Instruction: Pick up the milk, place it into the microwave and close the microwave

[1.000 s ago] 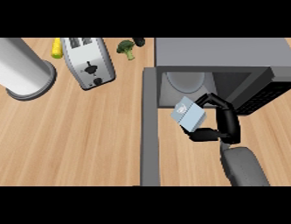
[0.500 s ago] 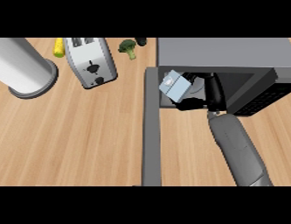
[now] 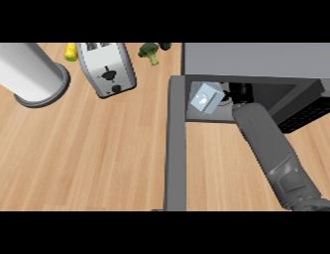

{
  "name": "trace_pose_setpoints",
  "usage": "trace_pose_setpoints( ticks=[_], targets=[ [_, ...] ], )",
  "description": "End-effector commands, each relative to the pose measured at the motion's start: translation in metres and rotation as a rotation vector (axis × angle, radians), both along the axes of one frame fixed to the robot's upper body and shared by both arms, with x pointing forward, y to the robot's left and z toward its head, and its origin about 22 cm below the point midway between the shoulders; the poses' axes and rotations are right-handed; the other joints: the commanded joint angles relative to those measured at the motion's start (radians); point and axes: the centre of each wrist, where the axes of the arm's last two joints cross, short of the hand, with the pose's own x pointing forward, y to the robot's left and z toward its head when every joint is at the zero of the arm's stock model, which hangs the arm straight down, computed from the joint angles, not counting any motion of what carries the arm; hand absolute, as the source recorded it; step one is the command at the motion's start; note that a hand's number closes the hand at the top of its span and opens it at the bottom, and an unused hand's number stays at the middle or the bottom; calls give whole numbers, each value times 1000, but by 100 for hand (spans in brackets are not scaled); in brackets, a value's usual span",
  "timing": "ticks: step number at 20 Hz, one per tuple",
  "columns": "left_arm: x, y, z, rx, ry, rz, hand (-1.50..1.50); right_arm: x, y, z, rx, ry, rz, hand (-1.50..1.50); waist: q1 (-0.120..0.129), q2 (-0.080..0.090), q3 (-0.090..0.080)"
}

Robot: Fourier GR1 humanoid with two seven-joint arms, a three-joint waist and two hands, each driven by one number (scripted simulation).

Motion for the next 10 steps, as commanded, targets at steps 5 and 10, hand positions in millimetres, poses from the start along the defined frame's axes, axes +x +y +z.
trace_pose_setpoints(
  ticks=[5,10],
  targets=[
    [20,-1,-4,-11,-15,-24,-150,18,-25,13,-61,-48,-157,150,32,19,-2],
    [14,-8,-6,-11,-10,-43,-150,19,-39,14,-196,-151,-239,150,57,26,-1]
  ],
)
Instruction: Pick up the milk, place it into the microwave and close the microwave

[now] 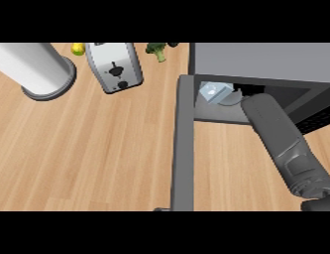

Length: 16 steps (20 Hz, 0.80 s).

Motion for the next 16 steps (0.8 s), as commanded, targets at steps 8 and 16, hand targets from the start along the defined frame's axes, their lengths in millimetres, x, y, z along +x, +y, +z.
trace_pose_setpoints(
  ticks=[8,16],
  targets=[
    [17,-9,-1,3,-3,-28,-150,9,-48,18,-214,-28,-148,150,34,17,-3],
    [24,-3,2,52,6,-24,-150,-3,-67,-2,-312,8,-417,-150,50,25,-2]
  ],
)
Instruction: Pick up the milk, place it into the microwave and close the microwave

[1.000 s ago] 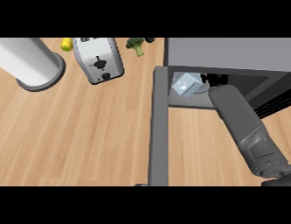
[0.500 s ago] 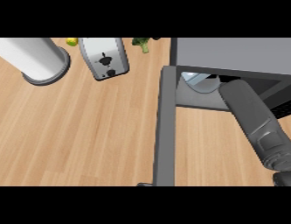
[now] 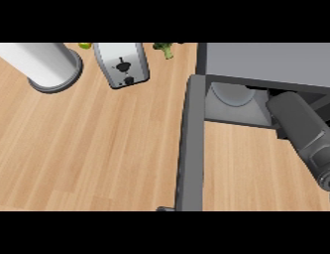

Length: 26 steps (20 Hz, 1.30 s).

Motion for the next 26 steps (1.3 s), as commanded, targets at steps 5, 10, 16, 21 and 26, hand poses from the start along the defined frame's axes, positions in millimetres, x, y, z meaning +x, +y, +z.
trace_pose_setpoints(
  ticks=[5,10,16,21,26],
  targets=[
    [6,-2,-4,36,17,3,-150,6,13,8,-8,-36,128,-150,-1,-4,5],
    [20,-8,-8,48,35,-99,-150,15,24,25,28,-27,246,-150,-9,-4,4],
    [22,-27,-22,14,8,-184,-150,11,38,15,169,-9,329,-150,-8,-10,4],
    [26,-20,-17,52,34,-237,-150,4,46,0,322,-12,395,-150,-33,-25,4],
    [38,-31,-21,38,17,-291,-150,-5,35,-17,466,-34,471,-150,-53,-25,4]
  ],
)
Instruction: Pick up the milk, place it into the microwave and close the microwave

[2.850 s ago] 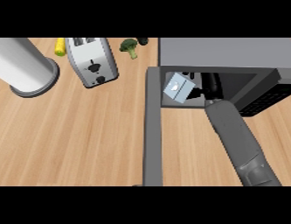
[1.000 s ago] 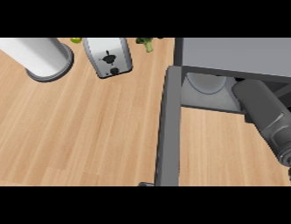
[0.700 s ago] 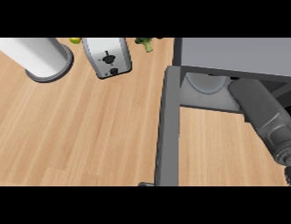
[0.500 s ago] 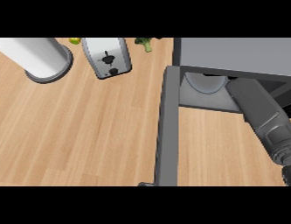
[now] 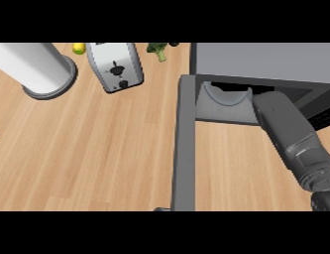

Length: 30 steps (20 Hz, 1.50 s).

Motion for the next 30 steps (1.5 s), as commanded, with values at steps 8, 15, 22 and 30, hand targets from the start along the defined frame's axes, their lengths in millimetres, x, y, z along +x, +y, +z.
trace_pose_setpoints(
  ticks=[8,15,22,30],
  targets=[
    [5,-31,-10,-18,28,-110,150,-27,2,-48,325,61,140,-150,-53,-30,-4],
    [14,-59,-4,-15,63,-149,150,-63,-8,-93,471,98,249,-150,-92,-45,-6],
    [14,-93,-3,-18,111,-204,150,-117,-2,-143,484,129,263,-150,-104,-52,-7],
    [42,-134,-9,81,96,-290,150,-157,-20,-149,491,151,227,-150,-128,-55,-8]
  ],
)
